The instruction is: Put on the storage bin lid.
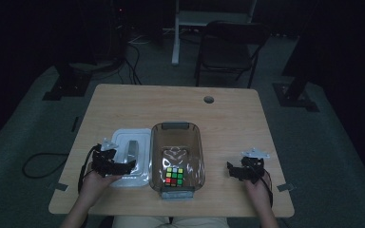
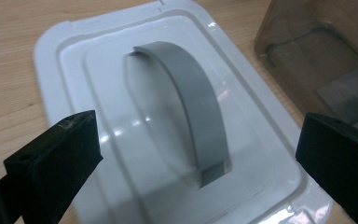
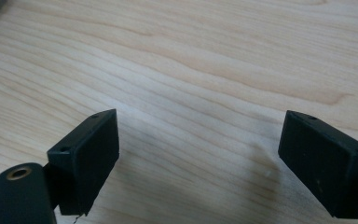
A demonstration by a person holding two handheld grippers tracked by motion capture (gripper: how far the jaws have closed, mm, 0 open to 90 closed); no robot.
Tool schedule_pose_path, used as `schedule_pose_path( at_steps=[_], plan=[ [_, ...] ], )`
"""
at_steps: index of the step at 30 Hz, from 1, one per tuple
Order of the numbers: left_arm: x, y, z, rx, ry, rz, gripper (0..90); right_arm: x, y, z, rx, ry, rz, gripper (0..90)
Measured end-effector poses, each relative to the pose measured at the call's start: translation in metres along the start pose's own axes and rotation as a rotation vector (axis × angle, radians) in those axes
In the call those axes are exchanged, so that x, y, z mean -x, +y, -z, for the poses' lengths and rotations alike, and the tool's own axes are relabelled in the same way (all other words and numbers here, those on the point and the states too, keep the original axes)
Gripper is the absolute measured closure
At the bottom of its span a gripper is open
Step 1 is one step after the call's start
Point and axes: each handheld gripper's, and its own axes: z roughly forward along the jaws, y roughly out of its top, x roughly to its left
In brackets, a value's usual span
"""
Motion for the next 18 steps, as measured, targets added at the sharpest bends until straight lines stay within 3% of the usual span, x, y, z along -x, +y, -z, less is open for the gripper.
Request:
schedule_pose_path(
  at_steps=[5, 11, 18],
  plan=[
    [0.005, 0.003, -0.012, -0.015, -0.009, -0.012, 0.6, -0.008, 0.006, 0.006, 0.034, 0.012, 0.007, 12.1],
    [0.007, 0.005, -0.026, -0.022, -0.007, -0.023, 5.4, -0.024, 0.015, 0.008, 0.053, 0.063, 0.026, 12.1],
    [0.004, 0.006, -0.037, -0.024, 0.006, -0.013, 23.2, -0.046, 0.023, 0.005, 0.064, 0.134, 0.053, 12.1]
  ],
)
